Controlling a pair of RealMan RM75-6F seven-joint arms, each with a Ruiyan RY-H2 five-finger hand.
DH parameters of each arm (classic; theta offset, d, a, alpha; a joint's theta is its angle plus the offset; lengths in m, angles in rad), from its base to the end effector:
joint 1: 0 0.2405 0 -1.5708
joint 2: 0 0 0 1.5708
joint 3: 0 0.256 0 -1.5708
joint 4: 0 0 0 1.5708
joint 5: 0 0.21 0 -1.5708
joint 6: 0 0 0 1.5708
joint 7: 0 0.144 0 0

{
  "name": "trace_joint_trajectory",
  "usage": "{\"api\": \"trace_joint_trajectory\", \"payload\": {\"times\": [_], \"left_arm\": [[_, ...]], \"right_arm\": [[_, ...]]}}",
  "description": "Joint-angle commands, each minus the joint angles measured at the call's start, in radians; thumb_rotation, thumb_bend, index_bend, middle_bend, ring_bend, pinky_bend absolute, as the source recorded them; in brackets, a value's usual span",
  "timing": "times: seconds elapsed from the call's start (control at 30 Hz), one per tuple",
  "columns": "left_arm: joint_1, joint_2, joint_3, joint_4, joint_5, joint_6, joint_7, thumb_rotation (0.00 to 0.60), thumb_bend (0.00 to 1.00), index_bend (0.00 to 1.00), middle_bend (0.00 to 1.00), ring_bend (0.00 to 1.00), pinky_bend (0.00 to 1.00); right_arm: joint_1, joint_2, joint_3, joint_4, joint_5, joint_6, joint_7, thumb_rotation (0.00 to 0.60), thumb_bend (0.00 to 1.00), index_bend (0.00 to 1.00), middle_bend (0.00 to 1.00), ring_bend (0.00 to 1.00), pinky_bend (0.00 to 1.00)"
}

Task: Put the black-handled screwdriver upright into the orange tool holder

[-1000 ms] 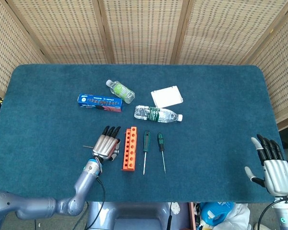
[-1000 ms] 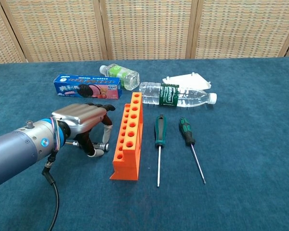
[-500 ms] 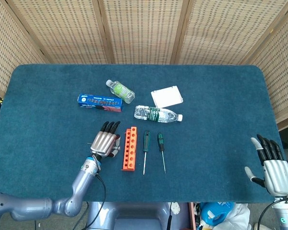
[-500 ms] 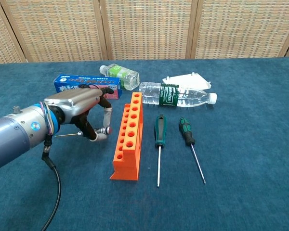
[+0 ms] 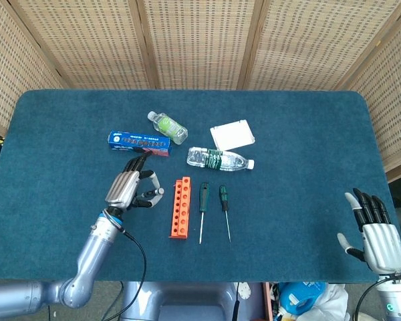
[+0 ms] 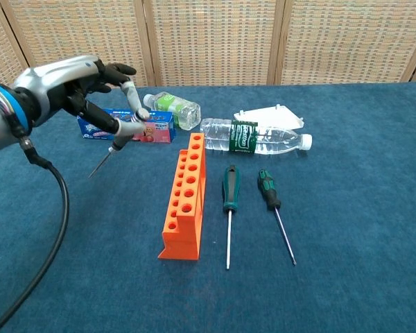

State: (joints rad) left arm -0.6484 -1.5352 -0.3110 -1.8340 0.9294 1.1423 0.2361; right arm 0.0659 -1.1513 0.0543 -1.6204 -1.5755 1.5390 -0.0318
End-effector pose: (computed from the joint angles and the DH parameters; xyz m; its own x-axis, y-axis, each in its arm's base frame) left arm -0.1027 0.3110 0.0146 -0.0869 0.2973 0.9508 0.9801 -0.1455 0.1351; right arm -0.2965 -0.1753 0.1519 0.3887 0.0484 0.9201 -0.9178 -0.0673 0.3913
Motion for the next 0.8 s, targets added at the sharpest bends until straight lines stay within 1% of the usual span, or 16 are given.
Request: {"api": "trace_joint_trajectory", "payload": {"times": [0.03, 0.13, 0.23, 0.33, 0.43, 0.6, 0.8], "left_arm": [[0.042, 0.076, -0.044, -0.082, 0.039, -0.017, -0.12, 0.6, 0.36, 0.63, 0.04, 0.0, 0.0], [0.06, 0.104, -0.067, -0.122, 0.054, -0.033, -0.223, 0.6, 0.36, 0.63, 0.06, 0.0, 0.0], [0.073, 0.112, -0.085, -0.142, 0.078, -0.043, -0.313, 0.6, 0.36, 0.63, 0.07, 0.0, 0.0], [0.082, 0.099, -0.093, -0.141, 0.13, -0.036, -0.395, 0.6, 0.36, 0.63, 0.07, 0.0, 0.0], [0.086, 0.072, -0.088, -0.126, 0.181, -0.029, -0.465, 0.6, 0.36, 0.63, 0.08, 0.0, 0.0], [0.077, 0.02, -0.076, -0.084, 0.242, -0.014, -0.529, 0.6, 0.36, 0.63, 0.08, 0.0, 0.0], [0.057, -0.039, -0.062, -0.043, 0.274, -0.02, -0.581, 0.6, 0.36, 0.63, 0.09, 0.0, 0.0]], "right_arm": [[0.003, 0.0, 0.002, -0.007, 0.001, -0.004, 0.001, 0.6, 0.28, 0.0, 0.0, 0.0, 0.0], [0.003, -0.005, 0.003, 0.0, 0.004, -0.004, 0.003, 0.6, 0.28, 0.0, 0.0, 0.0, 0.0], [0.0, -0.004, 0.006, 0.002, 0.008, 0.002, 0.004, 0.6, 0.28, 0.0, 0.0, 0.0, 0.0], [-0.002, -0.001, 0.007, 0.001, 0.011, 0.005, 0.004, 0.6, 0.28, 0.0, 0.0, 0.0, 0.0], [-0.001, -0.001, 0.006, 0.001, 0.011, 0.001, 0.003, 0.6, 0.28, 0.0, 0.0, 0.0, 0.0], [-0.001, 0.001, 0.004, 0.0, 0.008, 0.002, 0.003, 0.6, 0.28, 0.0, 0.0, 0.0, 0.0], [0.001, 0.001, 0.006, -0.003, 0.006, 0.003, 0.014, 0.6, 0.28, 0.0, 0.0, 0.0, 0.0]]}}
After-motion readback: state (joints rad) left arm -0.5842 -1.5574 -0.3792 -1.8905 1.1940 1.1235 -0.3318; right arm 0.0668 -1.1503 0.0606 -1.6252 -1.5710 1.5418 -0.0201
